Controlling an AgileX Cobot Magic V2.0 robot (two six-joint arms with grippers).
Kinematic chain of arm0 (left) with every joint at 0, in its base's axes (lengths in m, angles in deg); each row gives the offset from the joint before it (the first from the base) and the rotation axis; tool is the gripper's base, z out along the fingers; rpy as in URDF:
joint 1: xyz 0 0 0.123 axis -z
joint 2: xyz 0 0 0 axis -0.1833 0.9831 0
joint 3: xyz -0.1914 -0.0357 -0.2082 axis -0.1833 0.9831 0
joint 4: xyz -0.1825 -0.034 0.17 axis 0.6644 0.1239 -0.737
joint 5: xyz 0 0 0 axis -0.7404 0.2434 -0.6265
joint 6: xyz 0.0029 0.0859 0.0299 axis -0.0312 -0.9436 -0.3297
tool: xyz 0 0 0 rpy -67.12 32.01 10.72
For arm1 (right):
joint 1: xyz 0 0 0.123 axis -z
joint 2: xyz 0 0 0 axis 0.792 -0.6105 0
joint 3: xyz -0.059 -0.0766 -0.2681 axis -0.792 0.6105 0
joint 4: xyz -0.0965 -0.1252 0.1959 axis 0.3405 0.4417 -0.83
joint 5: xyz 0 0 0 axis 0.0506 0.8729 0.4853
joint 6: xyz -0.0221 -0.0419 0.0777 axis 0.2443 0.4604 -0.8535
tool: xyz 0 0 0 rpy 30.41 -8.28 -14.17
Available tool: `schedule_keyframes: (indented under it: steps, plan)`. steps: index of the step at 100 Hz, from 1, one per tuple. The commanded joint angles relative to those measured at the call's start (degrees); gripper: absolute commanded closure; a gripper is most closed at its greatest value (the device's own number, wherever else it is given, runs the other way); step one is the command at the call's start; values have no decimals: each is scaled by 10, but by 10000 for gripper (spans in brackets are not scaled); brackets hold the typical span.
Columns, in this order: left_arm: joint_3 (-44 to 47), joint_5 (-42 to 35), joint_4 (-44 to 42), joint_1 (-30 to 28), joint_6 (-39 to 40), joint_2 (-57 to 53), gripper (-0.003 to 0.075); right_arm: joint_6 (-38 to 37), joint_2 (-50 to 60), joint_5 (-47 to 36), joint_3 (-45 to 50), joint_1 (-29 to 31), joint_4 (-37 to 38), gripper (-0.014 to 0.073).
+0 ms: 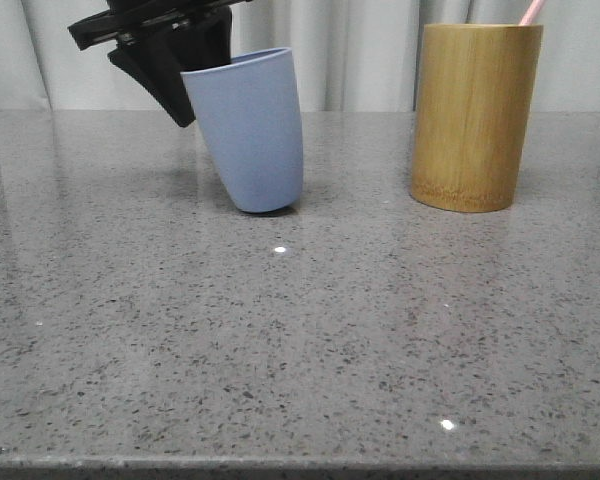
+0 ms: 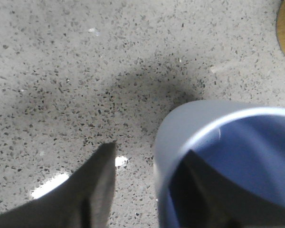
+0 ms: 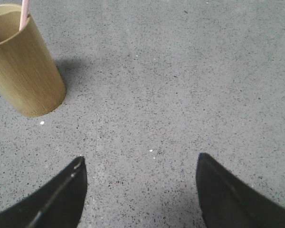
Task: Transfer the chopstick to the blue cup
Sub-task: 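Carry the blue cup with the left gripper toward the bamboo cup, set down, then open the left gripper and lift it away from the blue cup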
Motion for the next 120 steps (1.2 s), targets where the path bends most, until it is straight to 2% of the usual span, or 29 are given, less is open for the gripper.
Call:
schedule_keyframes:
  steps: [1, 11, 54, 77, 110, 120]
  plan:
    - [-15, -10, 16, 6, 1, -30, 342, 2, -7, -41, -19, 1, 3, 95]
    - [-15, -10, 16, 6, 1, -30, 316, 2, -7, -41, -19, 1, 3, 95]
    - [-25, -15, 42, 6, 1, -30, 314, 2, -7, -41, -19, 1, 3, 95]
    - [-59, -2, 50, 6, 1, -30, 254, 2, -7, -41, -19, 1, 3, 95]
    - [-65, 15, 62, 5, 1, -43, 253, 2, -7, -41, -19, 1, 3, 95]
    - [-65, -4, 62, 1, -1, -68, 253, 2, -7, -41, -19, 1, 3, 95]
